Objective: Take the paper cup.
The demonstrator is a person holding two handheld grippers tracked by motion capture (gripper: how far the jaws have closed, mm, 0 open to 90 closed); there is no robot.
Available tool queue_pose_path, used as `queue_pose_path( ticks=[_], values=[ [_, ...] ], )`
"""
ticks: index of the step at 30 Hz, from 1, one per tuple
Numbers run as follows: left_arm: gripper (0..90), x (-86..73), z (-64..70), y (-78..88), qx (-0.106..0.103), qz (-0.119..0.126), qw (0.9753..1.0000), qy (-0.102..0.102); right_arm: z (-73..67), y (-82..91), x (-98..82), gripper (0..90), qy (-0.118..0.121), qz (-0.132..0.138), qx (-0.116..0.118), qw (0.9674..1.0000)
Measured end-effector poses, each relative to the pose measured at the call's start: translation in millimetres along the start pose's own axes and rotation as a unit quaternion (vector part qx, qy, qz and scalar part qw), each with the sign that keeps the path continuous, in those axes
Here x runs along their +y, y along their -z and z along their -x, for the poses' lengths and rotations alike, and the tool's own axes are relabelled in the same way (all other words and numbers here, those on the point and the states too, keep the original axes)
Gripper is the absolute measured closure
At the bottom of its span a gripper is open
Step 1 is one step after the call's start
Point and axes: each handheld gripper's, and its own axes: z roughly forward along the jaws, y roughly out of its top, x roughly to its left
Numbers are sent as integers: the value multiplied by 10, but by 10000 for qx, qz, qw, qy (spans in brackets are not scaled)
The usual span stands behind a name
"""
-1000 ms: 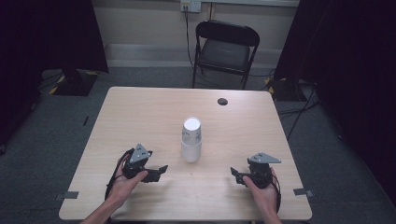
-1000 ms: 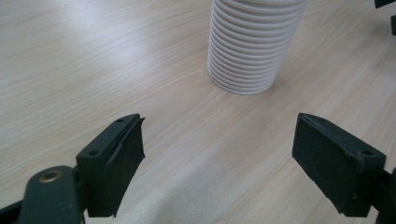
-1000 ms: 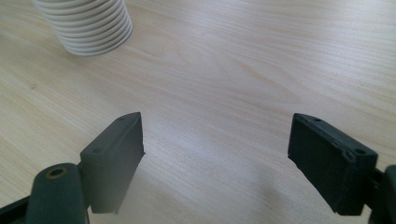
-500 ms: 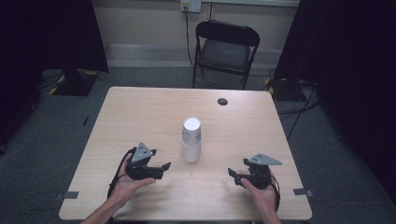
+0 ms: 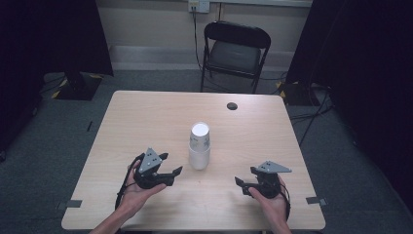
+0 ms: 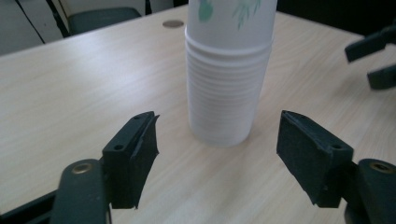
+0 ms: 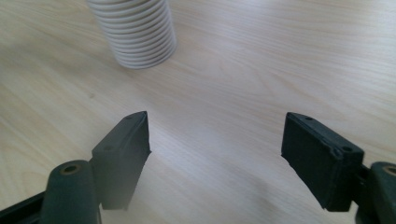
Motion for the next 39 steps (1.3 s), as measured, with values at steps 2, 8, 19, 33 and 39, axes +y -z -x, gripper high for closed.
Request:
queue_pose_path(
  ticks=[2,8,19,33,39],
  values=[
    [313,71,-6,7,-60,-93,9999,26,-33,-7,5,233,70,-15,59,10000],
    [299,197,-9,-58,-273,-50,9994,195,-53,-36,0,239,103,-47,153,9998],
    [235,491,-96,-176,-362,172,9987,330,-41,-44,-19,238,16,-111,211,9997],
    [160,834,-167,-392,-479,303,9983,125,-32,-52,-28,239,6,-106,279,9996],
    [159,891,-136,-502,-732,344,9965,210,-39,-61,-36,240,30,-160,320,9994]
  ],
)
